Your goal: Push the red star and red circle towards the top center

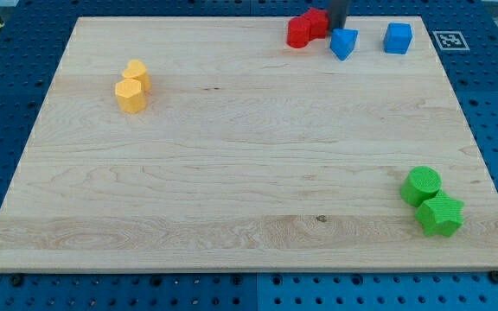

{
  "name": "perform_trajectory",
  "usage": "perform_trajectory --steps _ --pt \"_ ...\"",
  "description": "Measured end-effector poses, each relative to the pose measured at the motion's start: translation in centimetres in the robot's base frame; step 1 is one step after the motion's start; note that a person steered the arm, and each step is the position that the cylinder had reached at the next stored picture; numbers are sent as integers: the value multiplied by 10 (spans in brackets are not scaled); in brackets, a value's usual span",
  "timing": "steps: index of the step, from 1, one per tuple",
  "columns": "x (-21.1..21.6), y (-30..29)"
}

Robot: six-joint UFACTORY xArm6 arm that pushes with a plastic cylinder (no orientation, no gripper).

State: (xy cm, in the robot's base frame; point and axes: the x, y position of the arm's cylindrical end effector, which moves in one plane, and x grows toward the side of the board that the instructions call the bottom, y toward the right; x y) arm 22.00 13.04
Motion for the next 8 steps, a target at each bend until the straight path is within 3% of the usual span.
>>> perform_trajectory --steps 5,8 --pt "0 -62" --pt "-1 33"
